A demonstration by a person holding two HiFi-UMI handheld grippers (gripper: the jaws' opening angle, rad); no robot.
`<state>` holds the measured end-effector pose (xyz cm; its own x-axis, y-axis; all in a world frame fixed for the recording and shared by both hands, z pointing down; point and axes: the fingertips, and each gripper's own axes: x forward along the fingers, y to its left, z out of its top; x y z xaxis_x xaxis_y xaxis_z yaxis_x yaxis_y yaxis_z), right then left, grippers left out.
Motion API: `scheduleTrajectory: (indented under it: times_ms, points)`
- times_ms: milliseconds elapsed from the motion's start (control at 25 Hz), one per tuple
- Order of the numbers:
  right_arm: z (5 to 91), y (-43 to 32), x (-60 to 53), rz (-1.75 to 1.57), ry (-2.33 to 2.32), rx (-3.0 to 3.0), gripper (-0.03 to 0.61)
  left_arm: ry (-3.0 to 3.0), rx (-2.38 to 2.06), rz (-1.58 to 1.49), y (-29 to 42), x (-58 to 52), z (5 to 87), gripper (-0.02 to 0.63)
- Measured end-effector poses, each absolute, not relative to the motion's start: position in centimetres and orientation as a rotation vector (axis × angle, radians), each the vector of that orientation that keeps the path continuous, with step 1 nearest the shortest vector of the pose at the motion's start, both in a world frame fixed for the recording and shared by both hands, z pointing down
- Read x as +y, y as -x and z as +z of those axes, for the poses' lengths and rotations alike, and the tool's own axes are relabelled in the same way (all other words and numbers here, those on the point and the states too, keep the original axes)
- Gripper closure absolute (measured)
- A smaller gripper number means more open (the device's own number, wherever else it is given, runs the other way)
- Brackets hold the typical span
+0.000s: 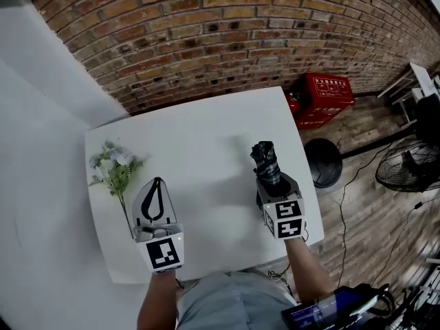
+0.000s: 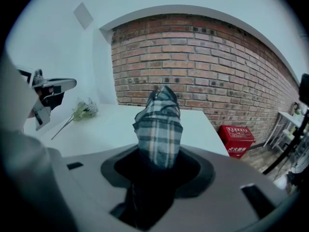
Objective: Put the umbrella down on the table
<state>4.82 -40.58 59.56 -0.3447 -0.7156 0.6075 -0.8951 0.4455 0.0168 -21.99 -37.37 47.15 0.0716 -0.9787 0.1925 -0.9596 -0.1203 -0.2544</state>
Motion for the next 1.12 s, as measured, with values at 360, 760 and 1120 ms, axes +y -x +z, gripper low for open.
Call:
scheduleTrajectory:
  times_ms: [360, 760, 1120]
  points:
    - [60.4, -4.9, -41.3, 0.462, -1.348, -2.142, 0.39, 2.274, 2.041, -0.509, 22.1, -38.1, 48.1, 0.604]
    - [62.3, -4.8, -41.9, 0.532, -1.303, -2.096, 0.379, 2.293, 2.048, -0.532, 22.2, -38.8, 49.2, 0.604]
    - [64.0, -5.0, -42.4, 0.585, -1.259, -2.045, 0.373, 2.286, 2.06, -0.553, 22.3, -39.2, 49.7, 0.604]
